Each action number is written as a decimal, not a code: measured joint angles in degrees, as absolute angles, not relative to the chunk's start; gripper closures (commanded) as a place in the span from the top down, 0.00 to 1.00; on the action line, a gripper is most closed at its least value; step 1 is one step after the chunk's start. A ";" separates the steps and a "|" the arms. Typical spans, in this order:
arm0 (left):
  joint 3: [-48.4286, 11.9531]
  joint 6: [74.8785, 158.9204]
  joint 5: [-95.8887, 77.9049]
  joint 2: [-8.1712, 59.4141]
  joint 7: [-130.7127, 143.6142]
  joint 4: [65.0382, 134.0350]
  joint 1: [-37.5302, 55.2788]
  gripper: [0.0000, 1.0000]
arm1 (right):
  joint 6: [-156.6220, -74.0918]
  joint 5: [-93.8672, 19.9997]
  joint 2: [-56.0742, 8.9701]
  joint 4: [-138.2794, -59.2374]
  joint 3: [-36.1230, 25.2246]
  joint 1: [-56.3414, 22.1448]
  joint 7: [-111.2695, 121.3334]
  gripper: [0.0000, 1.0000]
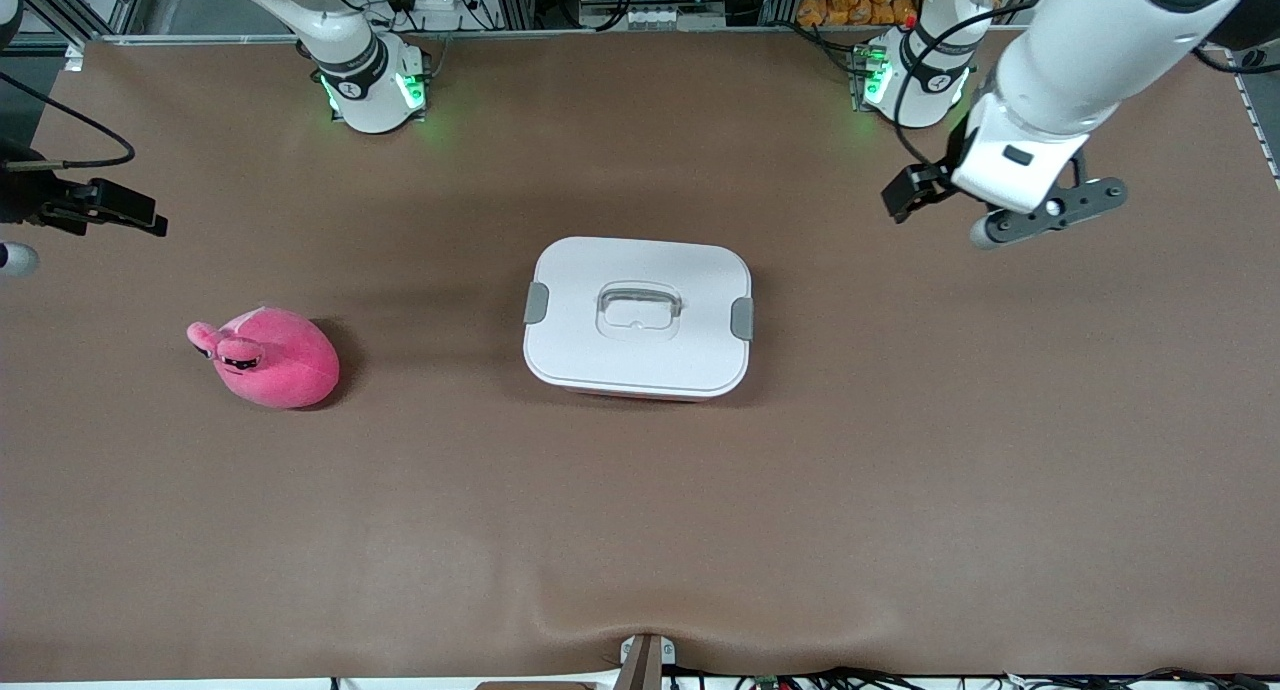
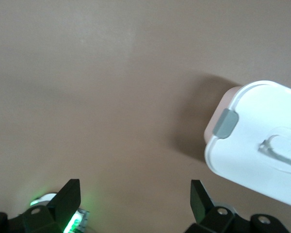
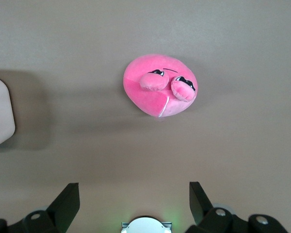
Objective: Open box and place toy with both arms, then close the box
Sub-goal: 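Reach the left gripper down to the clear handle on the white lid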
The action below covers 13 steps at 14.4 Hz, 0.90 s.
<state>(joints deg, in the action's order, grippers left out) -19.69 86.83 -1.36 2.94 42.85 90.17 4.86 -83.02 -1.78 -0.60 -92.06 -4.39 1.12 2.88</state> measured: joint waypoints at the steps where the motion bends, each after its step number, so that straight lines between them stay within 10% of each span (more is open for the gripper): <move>1: -20.20 87.65 -1.36 3.55 44.55 90.17 4.95 1.00 | -83.02 -1.78 -0.60 -92.06 -4.40 1.20 2.96 1.00; 13: -20.97 103.32 -1.35 14.42 77.78 90.29 15.01 1.00 | -83.23 -1.78 -0.79 -92.70 -4.35 1.52 4.02 1.00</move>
<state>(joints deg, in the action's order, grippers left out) -20.97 103.32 -1.35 14.42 77.78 90.29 15.01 -83.23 -1.78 -0.79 -92.70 -4.35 1.52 4.02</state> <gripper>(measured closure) 0.000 0.000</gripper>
